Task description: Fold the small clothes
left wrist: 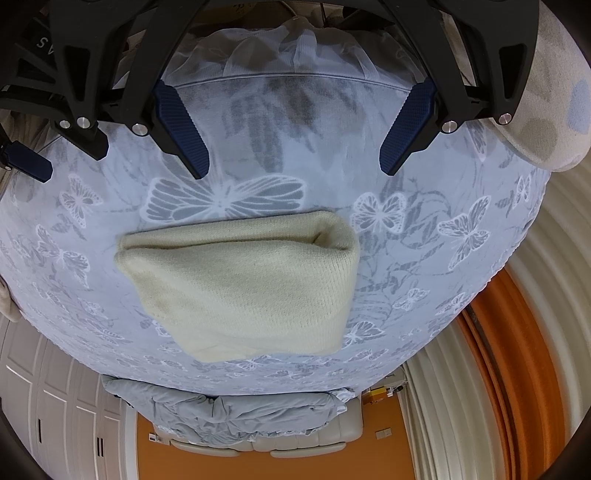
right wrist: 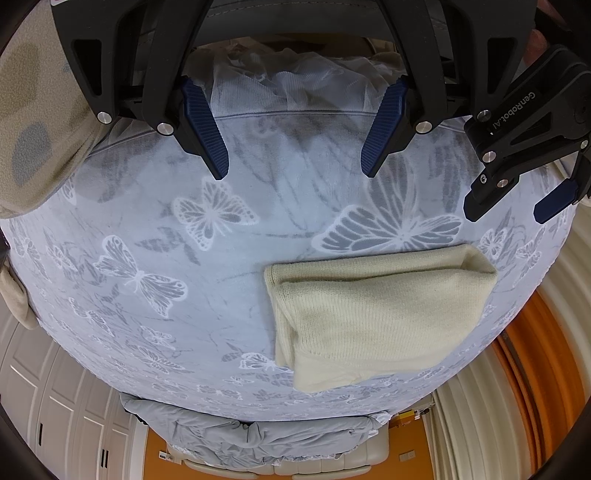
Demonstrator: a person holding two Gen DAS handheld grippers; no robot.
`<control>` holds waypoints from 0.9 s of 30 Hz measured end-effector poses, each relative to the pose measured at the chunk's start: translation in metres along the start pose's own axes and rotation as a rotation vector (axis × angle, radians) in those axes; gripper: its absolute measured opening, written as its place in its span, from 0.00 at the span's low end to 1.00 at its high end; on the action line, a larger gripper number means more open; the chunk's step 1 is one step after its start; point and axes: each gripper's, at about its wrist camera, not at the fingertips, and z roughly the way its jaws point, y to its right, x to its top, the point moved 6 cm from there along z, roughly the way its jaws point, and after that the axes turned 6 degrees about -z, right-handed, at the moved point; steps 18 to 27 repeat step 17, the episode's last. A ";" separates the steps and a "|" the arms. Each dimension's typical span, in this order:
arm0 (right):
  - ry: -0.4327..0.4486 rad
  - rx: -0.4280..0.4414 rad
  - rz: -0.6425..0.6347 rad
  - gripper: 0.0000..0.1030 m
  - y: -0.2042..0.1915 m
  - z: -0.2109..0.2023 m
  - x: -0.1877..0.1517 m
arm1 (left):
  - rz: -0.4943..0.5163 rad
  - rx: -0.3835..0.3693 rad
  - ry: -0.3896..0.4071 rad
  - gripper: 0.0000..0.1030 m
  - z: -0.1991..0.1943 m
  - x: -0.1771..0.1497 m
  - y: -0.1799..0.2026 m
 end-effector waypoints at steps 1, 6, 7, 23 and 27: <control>0.000 -0.003 0.000 0.70 0.000 0.000 -0.001 | 0.003 0.004 -0.001 0.88 0.001 0.000 0.000; -0.001 -0.002 0.004 0.70 0.000 0.000 -0.003 | 0.007 0.007 0.001 0.88 0.001 0.000 0.000; -0.001 -0.003 0.005 0.70 0.001 0.000 -0.004 | 0.008 0.006 0.002 0.87 0.001 -0.001 0.000; -0.006 -0.008 0.008 0.70 0.003 0.000 -0.005 | 0.007 -0.016 -0.016 0.81 0.003 -0.001 0.003; -0.006 -0.008 0.008 0.70 0.003 0.000 -0.005 | 0.007 -0.016 -0.016 0.81 0.003 -0.001 0.003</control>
